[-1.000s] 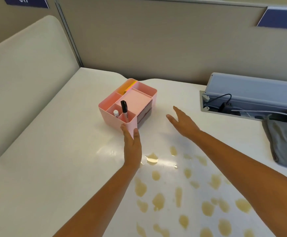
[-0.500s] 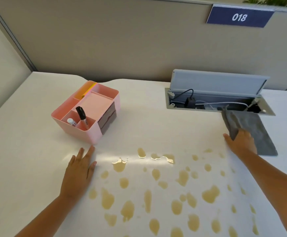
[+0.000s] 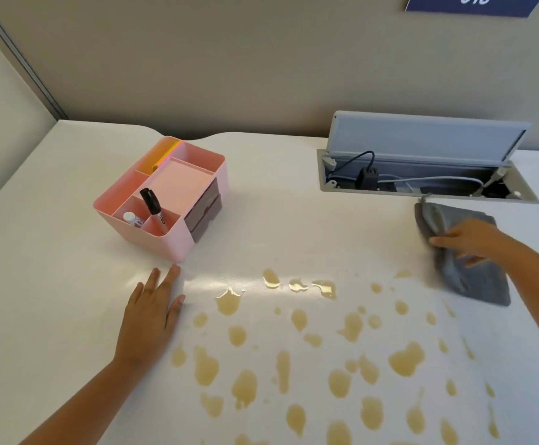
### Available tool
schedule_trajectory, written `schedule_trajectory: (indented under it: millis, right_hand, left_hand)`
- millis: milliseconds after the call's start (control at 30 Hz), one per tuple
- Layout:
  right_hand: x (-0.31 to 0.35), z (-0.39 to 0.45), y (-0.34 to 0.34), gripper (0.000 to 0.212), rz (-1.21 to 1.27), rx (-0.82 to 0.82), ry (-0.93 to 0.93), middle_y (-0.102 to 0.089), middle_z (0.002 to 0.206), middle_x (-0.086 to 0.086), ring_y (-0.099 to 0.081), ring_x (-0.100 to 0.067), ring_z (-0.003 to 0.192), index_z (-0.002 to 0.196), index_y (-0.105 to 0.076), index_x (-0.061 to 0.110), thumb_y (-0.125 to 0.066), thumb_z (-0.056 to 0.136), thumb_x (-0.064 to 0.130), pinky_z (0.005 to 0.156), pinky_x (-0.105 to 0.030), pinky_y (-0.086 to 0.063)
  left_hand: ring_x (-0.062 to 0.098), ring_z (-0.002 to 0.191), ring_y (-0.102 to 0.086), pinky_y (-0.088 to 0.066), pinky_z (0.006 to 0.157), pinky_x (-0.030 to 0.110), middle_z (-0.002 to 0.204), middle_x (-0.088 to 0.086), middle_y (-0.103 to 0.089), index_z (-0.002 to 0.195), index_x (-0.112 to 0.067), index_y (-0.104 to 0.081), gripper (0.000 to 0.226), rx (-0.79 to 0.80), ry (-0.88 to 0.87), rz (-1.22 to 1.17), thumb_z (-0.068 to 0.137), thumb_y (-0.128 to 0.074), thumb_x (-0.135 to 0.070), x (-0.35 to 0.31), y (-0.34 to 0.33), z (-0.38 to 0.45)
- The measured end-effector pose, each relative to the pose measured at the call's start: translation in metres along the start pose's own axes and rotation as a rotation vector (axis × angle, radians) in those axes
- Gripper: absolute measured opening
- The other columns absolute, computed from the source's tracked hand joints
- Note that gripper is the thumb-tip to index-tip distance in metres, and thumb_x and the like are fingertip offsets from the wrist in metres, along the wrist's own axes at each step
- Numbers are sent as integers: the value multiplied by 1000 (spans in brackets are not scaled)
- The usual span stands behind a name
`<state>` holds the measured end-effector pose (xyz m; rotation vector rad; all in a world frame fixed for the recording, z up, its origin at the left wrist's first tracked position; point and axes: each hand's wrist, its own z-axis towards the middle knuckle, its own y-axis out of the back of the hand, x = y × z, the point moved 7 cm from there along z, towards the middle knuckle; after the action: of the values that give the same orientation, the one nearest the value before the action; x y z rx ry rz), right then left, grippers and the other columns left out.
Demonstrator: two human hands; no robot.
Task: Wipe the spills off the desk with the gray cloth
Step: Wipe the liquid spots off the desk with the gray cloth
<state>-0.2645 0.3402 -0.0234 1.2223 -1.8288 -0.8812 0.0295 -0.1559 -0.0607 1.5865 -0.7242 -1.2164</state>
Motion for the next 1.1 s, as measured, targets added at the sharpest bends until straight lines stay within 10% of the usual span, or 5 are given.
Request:
schedule_trajectory:
  millis: [267, 1100]
  right_hand:
    - [-33, -7, -25, 72, -43, -372, 55, -19, 155, -15, -16, -37, 141, 146, -24, 20, -30, 88, 63, 112, -61, -15]
    - [312, -125, -205, 67, -258, -281, 671, -6, 159, 1, 6, -34, 145, 146, -5, 38, -12, 87, 68, 106, -66, 12]
  left_hand:
    - [30, 139, -33, -24, 113, 44, 145, 10, -45, 143, -15, -31, 78, 2, 10, 11, 87, -1, -61, 1, -1, 1]
    - [29, 138, -34, -27, 112, 44, 147, 6, -42, 142, -15, -33, 69, -1, 4, 51, 90, -9, -55, 5, -3, 3]
